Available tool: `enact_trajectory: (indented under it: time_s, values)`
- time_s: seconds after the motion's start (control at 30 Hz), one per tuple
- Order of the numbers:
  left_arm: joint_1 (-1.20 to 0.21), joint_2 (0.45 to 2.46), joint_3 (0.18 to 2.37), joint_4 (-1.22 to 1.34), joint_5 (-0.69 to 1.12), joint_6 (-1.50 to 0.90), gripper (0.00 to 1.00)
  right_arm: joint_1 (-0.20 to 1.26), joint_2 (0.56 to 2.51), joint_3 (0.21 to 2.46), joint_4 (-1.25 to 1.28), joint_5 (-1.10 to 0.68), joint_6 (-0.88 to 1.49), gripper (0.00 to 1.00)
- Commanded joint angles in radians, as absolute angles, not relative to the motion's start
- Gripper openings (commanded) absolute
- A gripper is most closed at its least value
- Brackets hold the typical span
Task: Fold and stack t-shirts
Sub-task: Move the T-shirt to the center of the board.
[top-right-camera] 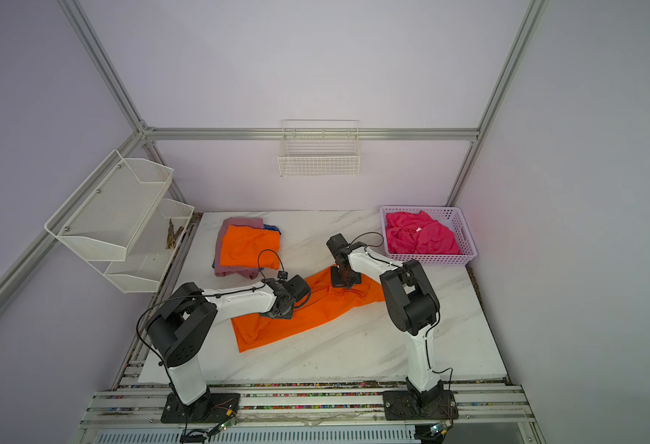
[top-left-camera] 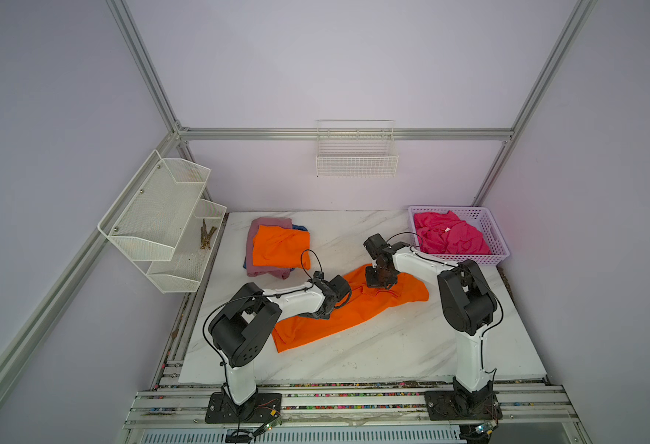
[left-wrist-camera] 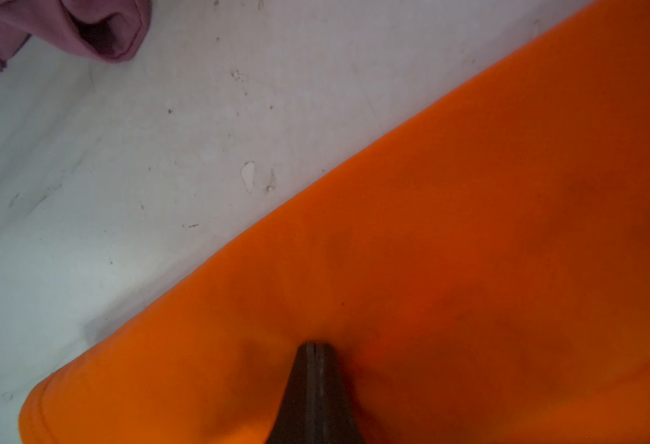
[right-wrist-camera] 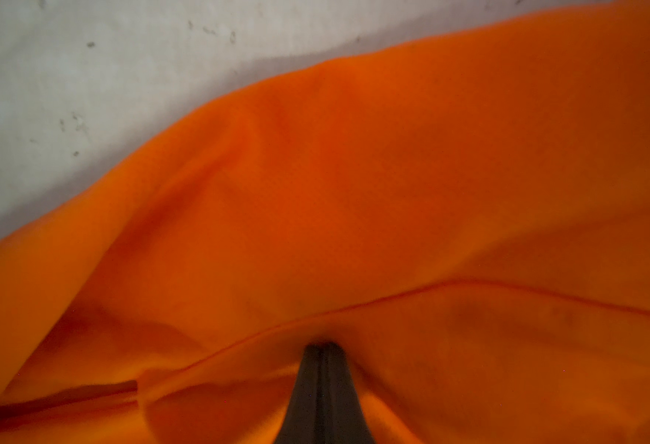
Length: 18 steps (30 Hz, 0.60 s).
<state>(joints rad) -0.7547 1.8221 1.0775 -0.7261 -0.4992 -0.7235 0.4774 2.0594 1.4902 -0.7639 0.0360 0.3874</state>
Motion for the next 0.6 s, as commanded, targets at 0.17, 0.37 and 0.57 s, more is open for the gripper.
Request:
enact_trajectory:
  time_s: [0.17, 0.37, 0.57]
  values:
    - [-0.769, 1.737, 0.945, -0.761, -0.371, -0.810, 0.00, 0.469, 2.139, 1.564, -0.809, 0.035, 0.420, 0.00]
    - [-0.804, 1.773, 0.932, -0.754, -0.323, -0.853, 0.00, 0.441, 2.189, 1.664, -0.816, 0.033, 0.414, 0.00]
    - [-0.888, 1.852, 1.025, -0.807, -0.295, -0.883, 0.00, 0.399, 2.366, 1.984, -0.941, 0.003, 0.345, 0.00]
